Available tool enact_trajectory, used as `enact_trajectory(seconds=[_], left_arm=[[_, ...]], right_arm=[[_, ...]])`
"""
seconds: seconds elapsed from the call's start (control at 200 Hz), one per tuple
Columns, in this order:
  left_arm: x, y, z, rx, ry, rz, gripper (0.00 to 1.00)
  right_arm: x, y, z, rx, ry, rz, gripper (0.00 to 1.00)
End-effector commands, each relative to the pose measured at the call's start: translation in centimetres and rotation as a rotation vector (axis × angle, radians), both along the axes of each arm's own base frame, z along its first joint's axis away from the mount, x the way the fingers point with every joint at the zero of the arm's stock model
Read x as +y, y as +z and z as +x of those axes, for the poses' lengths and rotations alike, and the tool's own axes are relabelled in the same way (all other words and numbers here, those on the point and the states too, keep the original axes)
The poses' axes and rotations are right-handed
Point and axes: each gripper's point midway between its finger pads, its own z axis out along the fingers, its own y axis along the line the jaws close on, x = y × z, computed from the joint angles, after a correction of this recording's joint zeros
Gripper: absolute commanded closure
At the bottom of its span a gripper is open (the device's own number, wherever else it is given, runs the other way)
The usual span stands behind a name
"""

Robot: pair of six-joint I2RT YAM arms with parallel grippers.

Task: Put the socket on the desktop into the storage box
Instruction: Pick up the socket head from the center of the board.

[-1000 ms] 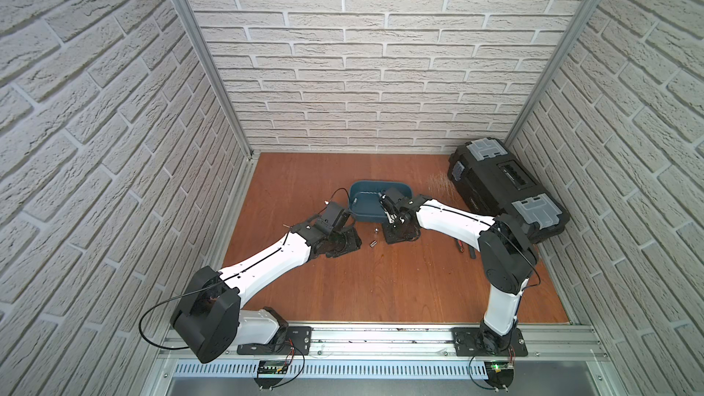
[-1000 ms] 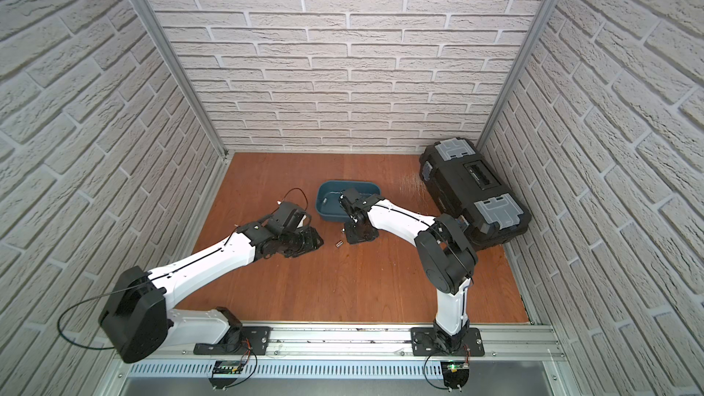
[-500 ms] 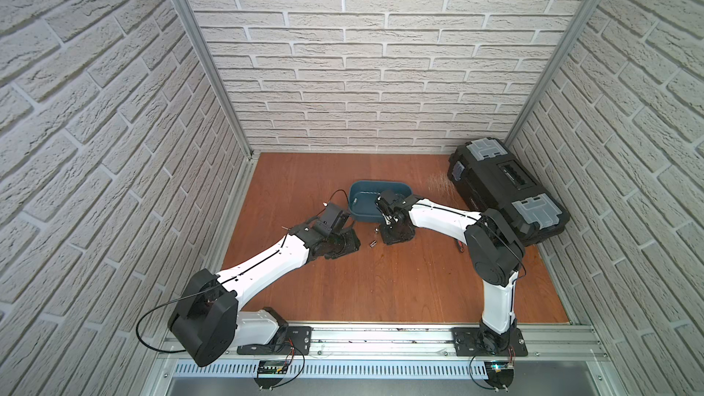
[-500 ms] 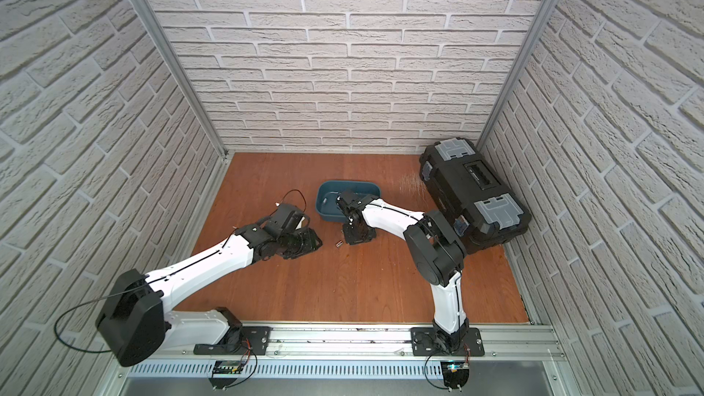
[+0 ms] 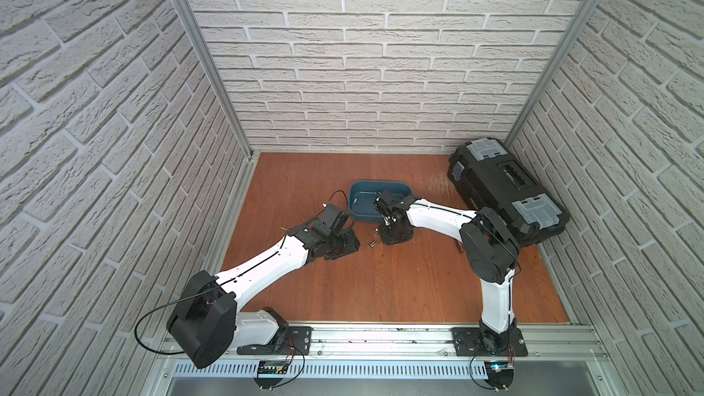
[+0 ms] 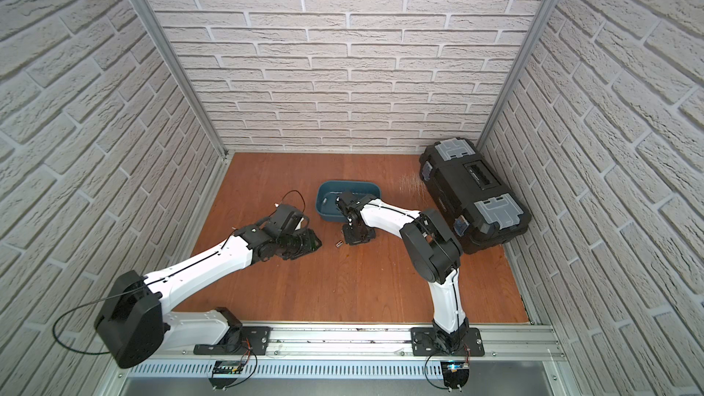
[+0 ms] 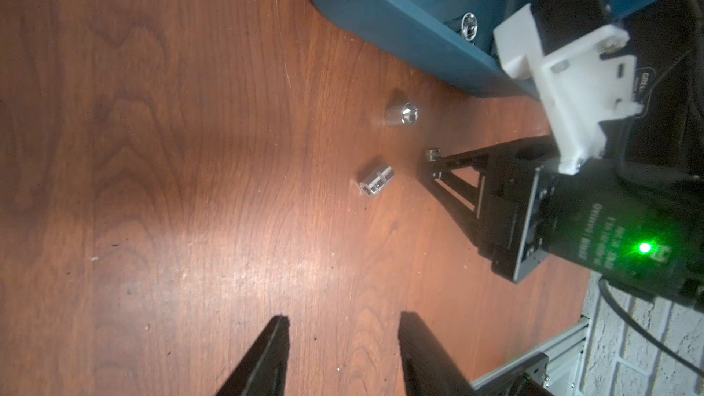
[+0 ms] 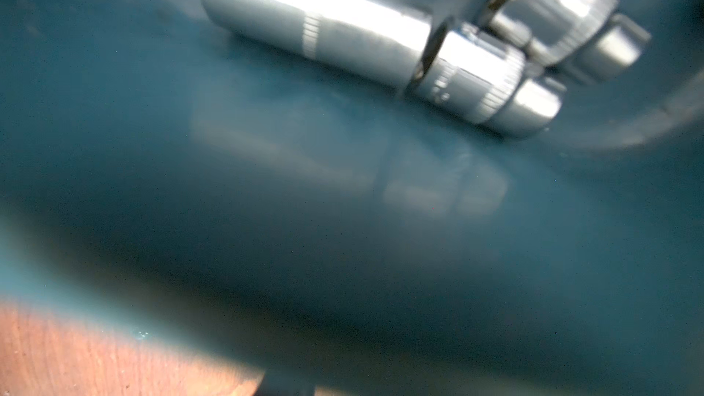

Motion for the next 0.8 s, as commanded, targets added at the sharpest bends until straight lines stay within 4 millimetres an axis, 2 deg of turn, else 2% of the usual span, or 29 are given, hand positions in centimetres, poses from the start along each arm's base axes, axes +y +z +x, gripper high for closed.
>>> enact_trajectory(seconds=[0.0,0.14,0.165,0.495,0.635,0.795], left_arm=[[-0.1,0.5,0.2,-0.031,-0.001,-0.008,0.48],[-0.1,0.6,0.4,-0.036,0.002,-0.006,0.48],[-0.1,0.6,0.5,-0.037,0.004,-0.006,0.48],[-0.9,1.5,1.9,-0.060,0.007,-0.011,0.47],[-1.8,2.4,3.0,-0.075,0.003,-0.022,0.47],[-2.7,3.2,4.3,-0.095,0.001,-0.023,0.46]], right_arm=[[-0.2,0.1,0.3,-0.007,0.003,-0.008,0.78],[-0.2,0.8,0.0,-0.014,0.012,0.000,0.80],[-0.1,2.2,0.1,-0.039,0.013,0.019,0.80],[-0.1,7.8,-0.6,-0.112,0.031,0.107,0.80],[-0.4,9.8,0.2,-0.138,0.009,0.149,0.80],[-1.2,11.2,2.1,-0.166,-0.012,0.157,0.80]])
